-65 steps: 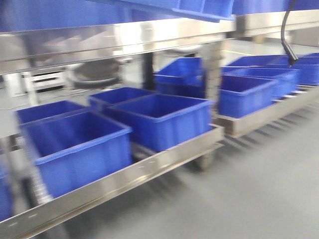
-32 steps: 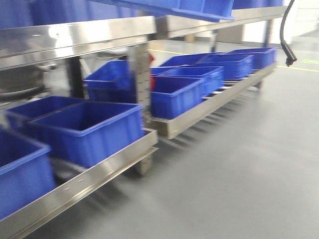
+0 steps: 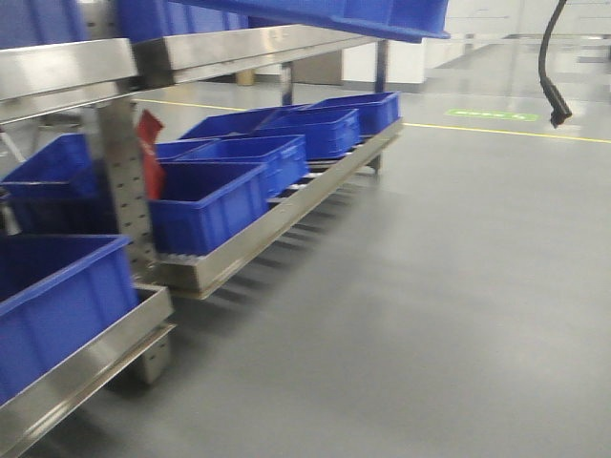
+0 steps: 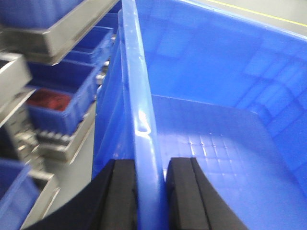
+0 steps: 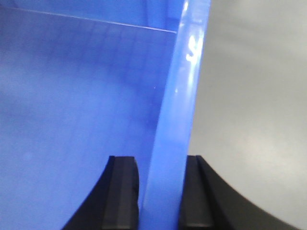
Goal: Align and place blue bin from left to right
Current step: 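Turn the base toward the open floor carrying the bin in both grippers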
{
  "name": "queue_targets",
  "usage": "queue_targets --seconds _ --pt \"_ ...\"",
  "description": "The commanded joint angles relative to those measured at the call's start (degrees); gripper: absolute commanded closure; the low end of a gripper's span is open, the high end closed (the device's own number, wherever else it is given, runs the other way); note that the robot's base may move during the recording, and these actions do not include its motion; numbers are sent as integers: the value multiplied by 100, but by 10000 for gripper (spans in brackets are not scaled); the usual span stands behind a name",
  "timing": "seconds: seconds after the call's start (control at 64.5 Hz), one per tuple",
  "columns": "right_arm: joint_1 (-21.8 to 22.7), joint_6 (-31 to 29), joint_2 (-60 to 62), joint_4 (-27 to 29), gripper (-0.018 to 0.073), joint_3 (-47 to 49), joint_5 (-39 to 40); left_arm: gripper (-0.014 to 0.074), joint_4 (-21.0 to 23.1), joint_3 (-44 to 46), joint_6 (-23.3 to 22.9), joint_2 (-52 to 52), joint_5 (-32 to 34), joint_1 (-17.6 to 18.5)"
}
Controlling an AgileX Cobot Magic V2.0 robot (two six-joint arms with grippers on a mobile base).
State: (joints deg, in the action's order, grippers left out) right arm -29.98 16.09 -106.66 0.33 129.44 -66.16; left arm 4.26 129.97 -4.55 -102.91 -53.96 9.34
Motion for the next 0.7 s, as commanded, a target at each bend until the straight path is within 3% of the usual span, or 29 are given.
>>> queue_targets --seconds 0.0,0.682 --pt "18 -205 162 -123 711 116 380 708 5 88 94 103 699 4" --pt "18 -205 162 -123 711 116 403 708 5 88 94 103 699 4"
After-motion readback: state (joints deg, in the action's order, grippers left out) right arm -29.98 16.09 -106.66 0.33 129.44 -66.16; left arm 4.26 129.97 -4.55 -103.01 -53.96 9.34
